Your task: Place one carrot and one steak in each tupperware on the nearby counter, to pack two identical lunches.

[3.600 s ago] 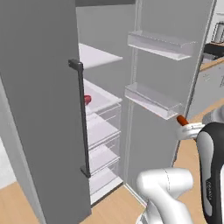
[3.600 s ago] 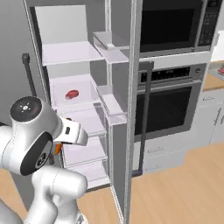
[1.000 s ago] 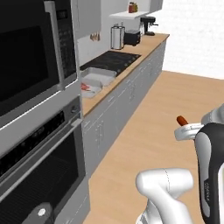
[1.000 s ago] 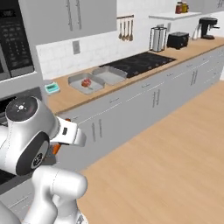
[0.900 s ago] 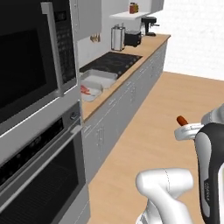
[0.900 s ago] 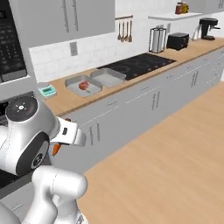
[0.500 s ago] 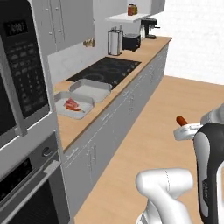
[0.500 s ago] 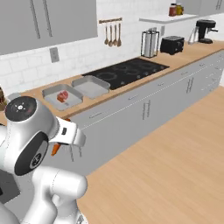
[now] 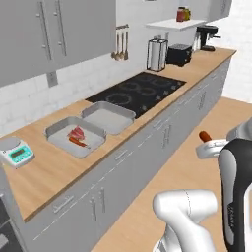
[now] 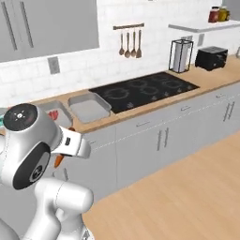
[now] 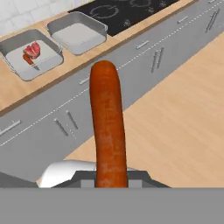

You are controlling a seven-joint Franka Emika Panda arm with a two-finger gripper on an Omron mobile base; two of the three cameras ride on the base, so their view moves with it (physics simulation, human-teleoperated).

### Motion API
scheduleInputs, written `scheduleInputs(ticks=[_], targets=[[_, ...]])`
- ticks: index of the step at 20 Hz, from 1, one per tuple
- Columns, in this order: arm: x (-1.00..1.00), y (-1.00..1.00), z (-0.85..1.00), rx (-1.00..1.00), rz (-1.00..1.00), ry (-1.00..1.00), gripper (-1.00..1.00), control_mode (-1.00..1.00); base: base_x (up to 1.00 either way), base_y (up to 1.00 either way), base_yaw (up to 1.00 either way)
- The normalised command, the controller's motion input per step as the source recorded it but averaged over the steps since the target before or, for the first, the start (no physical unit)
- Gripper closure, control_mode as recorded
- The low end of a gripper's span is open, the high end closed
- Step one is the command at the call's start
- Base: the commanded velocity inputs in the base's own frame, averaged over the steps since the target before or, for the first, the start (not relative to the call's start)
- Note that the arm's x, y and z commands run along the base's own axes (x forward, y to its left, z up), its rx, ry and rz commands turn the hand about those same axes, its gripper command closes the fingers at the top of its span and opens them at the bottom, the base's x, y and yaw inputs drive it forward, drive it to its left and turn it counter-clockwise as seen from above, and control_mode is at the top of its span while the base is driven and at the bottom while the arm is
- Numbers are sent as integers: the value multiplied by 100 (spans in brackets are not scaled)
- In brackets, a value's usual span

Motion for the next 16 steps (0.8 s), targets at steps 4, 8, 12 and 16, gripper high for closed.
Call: scheduleInputs(ticks=[4, 8, 12, 16], targets=[[0, 0, 0, 0, 0, 0, 100, 100, 83, -51, 66], [0, 0, 0, 0, 0, 0, 100, 100, 72, -47, 71], [0, 0, 0, 0, 0, 0, 100, 100, 60, -31, 75], [0, 0, 0, 0, 0, 0, 100, 100, 58, -16, 75]])
